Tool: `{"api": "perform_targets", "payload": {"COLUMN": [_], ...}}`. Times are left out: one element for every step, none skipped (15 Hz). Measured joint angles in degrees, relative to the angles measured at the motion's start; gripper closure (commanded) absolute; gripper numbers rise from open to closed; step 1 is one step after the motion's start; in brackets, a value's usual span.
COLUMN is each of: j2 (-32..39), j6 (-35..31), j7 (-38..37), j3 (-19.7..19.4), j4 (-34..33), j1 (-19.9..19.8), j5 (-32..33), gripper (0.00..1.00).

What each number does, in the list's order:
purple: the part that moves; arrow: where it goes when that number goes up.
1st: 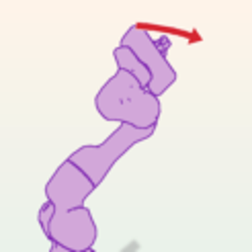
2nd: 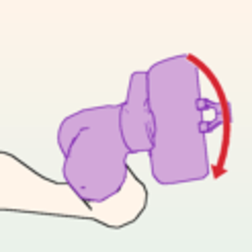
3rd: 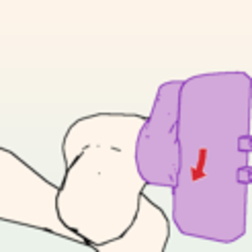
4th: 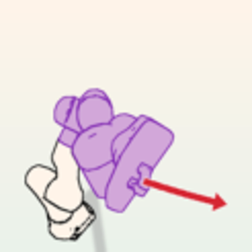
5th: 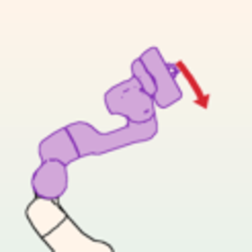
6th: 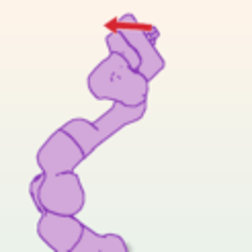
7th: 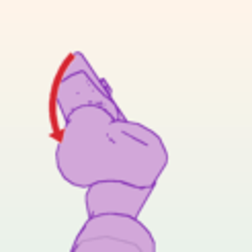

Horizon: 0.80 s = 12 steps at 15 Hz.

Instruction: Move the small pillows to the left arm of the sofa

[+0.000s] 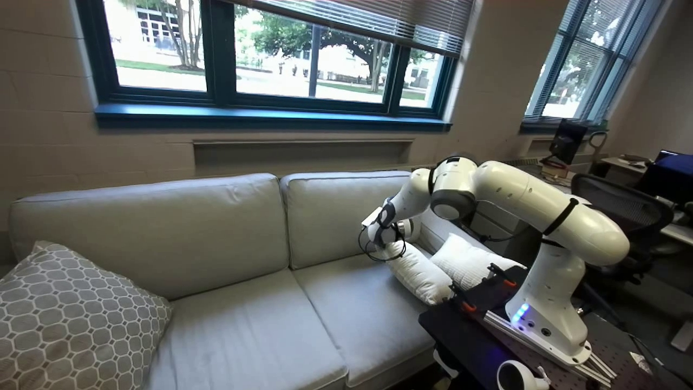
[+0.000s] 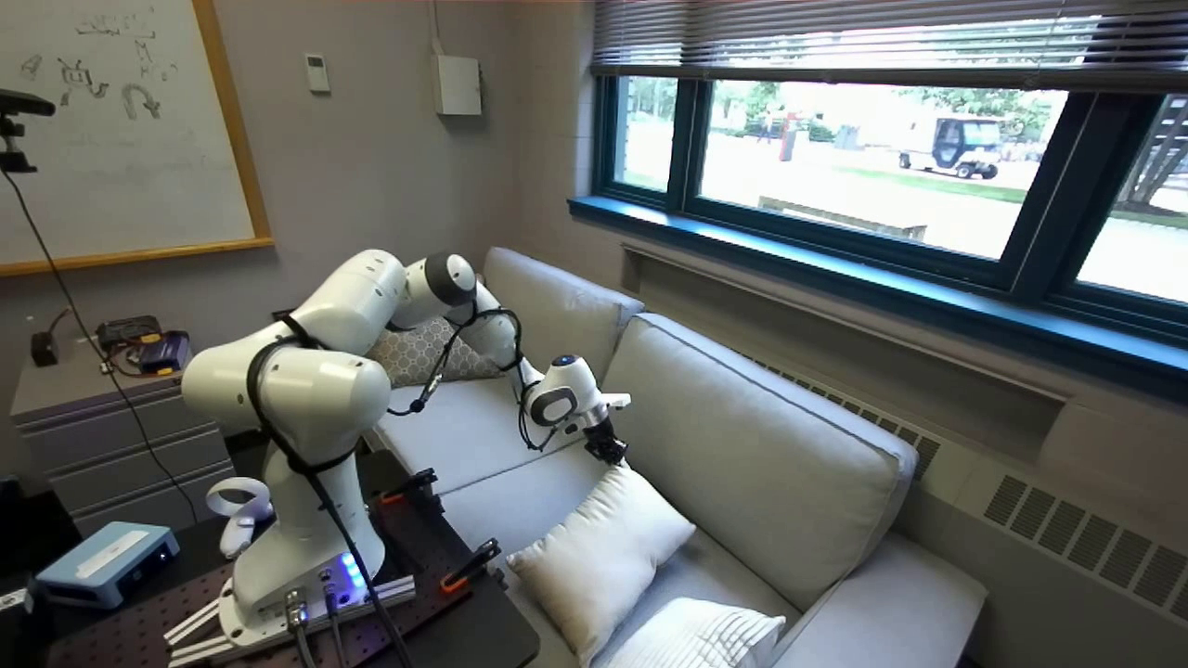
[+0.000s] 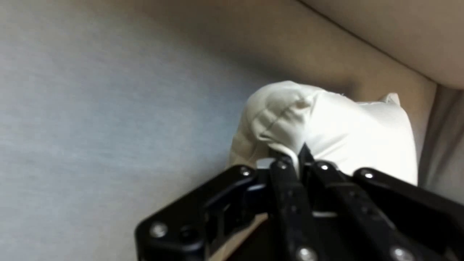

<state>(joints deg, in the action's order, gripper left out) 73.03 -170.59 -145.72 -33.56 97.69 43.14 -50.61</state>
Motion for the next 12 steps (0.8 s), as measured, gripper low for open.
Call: {"api": "perform_targets", "payload": {"j2": [-2.55, -5.31, -8.02, -10.64, -13.06, -15.33, -17.32, -18.71, -19.62, -20.11, -20.2, -20.14], "j6": [-3.82, -8.01, -11.85, -14.68, -16.35, -17.05, -17.07, -16.87, -16.53, -15.96, -15.29, -14.62], "j7": [1.84, 4.33, 7.83, 11.72, 15.55, 19.29, 22.42, 24.66, 26.64, 28.37, 29.93, 31.46], "j3": [3.22, 7.04, 11.18, 15.4, 19.53, 23.69, 27.65, 31.04, 34.19, 37.13, 39.76, 42.09], "j4": [0.89, 1.95, 2.84, 3.38, 3.57, 3.61, 3.61, 3.61, 3.61, 3.62, 3.6, 3.63], "j1": [-1.29, -3.35, -6.16, -9.71, -13.67, -18.01, -22.54, -26.86, -31.31, -35.98, -40.54, -45.02], "j5": [0.68, 1.13, 1.01, 0.87, 0.4, -0.33, -0.91, -1.33, -1.67, -1.83, -1.87, -1.88], "gripper": [0.98, 0.98, 0.98, 0.98, 0.98, 0.98, 0.98, 0.98, 0.98, 0.98, 0.98, 0.98]}}
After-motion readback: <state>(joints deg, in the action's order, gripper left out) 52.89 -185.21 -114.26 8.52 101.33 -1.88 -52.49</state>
